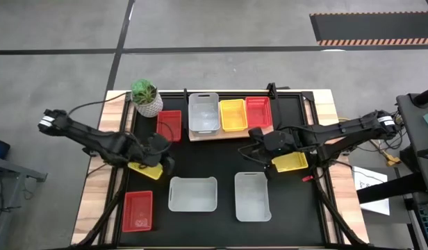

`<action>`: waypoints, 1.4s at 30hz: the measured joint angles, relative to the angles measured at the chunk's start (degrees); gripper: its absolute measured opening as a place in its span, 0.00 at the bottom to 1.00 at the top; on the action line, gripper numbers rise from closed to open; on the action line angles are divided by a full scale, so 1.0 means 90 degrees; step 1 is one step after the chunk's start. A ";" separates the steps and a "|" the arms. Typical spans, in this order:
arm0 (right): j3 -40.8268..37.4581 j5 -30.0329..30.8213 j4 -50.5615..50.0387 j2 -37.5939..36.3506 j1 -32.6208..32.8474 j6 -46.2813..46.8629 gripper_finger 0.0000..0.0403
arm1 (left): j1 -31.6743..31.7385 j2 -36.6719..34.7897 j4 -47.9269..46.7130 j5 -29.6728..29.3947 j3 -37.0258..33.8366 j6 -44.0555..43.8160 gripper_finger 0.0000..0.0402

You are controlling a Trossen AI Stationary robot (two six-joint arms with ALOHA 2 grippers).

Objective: Stack baskets on shelf by color
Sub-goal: Stack the left yellow bin on top of the yellow bin on the shelf

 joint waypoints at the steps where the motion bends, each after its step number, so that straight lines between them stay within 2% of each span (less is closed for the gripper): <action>1: 0.0023 0.0002 0.0040 -0.0001 0.0001 -0.0025 0.02 | 0.0013 -0.0087 -0.0302 -0.0083 0.0092 -0.0200 0.00; 4: 0.0047 0.0002 0.0106 -0.0002 0.0000 -0.0059 0.02 | 0.0018 -0.0351 -0.0524 -0.0235 0.0180 -0.0477 0.00; 9: -0.0017 -0.0002 0.0295 -0.0002 0.0000 -0.0461 0.02 | 0.0009 -0.0414 -0.0530 -0.0076 0.0003 -0.0856 0.00; 13: -0.0126 -0.0006 0.0291 0.0036 0.0000 -0.0483 0.02 | 0.0007 0.0014 -0.0242 -0.0347 -0.0182 -0.1477 0.00; 15: -0.0228 -0.0010 0.0277 0.0062 0.0000 -0.0464 0.02 | 0.0011 0.0374 -0.0002 -0.0272 -0.0233 -0.1813 0.00; 22: -0.0329 -0.0012 0.0238 0.0021 0.0000 -0.0458 0.02 | -0.0006 0.1364 0.0162 0.1145 0.0124 -0.2603 0.00; 29: -0.0553 -0.0073 0.0255 -0.0384 -0.0002 -0.0336 0.02 | 0.0018 0.2030 -0.1055 0.1929 0.0705 -0.2927 0.00; 34: -0.0933 -0.0076 0.0764 -0.0837 -0.0002 -0.0423 0.02 | 0.0018 0.2083 -0.1281 0.2350 0.0568 -0.2772 0.00; 42: -0.1442 -0.0080 0.1185 -0.1408 -0.0002 -0.0803 0.02 | 0.0031 0.1706 -0.1311 0.3733 0.0425 -0.2741 0.00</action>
